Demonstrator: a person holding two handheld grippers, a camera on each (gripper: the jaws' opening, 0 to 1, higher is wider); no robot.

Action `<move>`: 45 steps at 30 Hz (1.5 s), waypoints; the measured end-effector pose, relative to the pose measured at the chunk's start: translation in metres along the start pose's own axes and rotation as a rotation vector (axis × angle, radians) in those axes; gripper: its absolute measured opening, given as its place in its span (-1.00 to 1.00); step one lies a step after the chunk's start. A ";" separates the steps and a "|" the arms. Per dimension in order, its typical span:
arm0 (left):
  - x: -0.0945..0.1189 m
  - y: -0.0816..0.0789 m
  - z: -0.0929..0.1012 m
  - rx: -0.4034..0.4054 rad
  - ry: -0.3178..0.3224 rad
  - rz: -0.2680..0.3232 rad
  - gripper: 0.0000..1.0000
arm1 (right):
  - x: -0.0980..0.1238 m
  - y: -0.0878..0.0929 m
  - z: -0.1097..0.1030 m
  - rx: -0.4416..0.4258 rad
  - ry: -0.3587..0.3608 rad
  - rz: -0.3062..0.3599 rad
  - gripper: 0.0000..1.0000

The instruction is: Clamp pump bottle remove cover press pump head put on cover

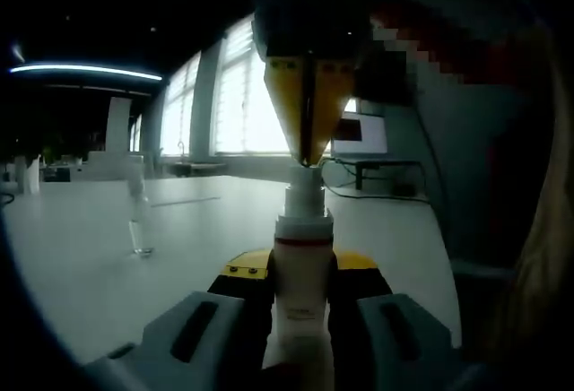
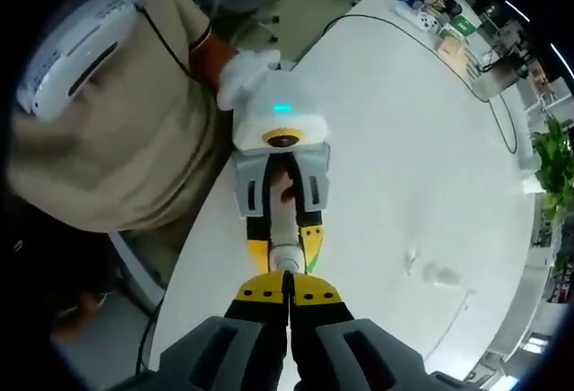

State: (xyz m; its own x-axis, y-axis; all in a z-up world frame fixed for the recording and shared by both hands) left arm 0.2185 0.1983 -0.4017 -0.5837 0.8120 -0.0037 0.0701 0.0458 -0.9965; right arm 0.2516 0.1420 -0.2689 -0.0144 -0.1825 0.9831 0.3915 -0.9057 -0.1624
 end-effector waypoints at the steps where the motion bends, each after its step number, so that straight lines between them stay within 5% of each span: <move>1: 0.000 0.000 0.000 0.000 0.000 0.000 -0.72 | 0.000 0.000 0.000 -0.007 0.000 0.001 -1.00; 16: -0.001 0.001 -0.003 0.003 0.001 0.000 -0.72 | -0.003 -0.005 -0.001 0.003 0.010 -0.057 -1.00; 45: -0.001 0.002 -0.006 0.006 0.003 0.001 -0.72 | 0.004 -0.002 -0.004 0.002 0.039 -0.021 -1.00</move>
State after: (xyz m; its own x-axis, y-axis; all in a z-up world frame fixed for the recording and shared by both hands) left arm 0.2245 0.2011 -0.4034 -0.5810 0.8139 -0.0045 0.0661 0.0417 -0.9969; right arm 0.2467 0.1416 -0.2653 -0.0585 -0.1778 0.9823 0.3922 -0.9090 -0.1411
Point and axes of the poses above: the point that each gripper's makers call its tool centre point, and the gripper's own axes: x roughly backward along the fingers, z roughly to its right, y roughly out of its underside, the point moved 9 cm from there along x, roughly backward along the fingers, and after that the axes turned 5 degrees about -x, right-handed, at the moved point
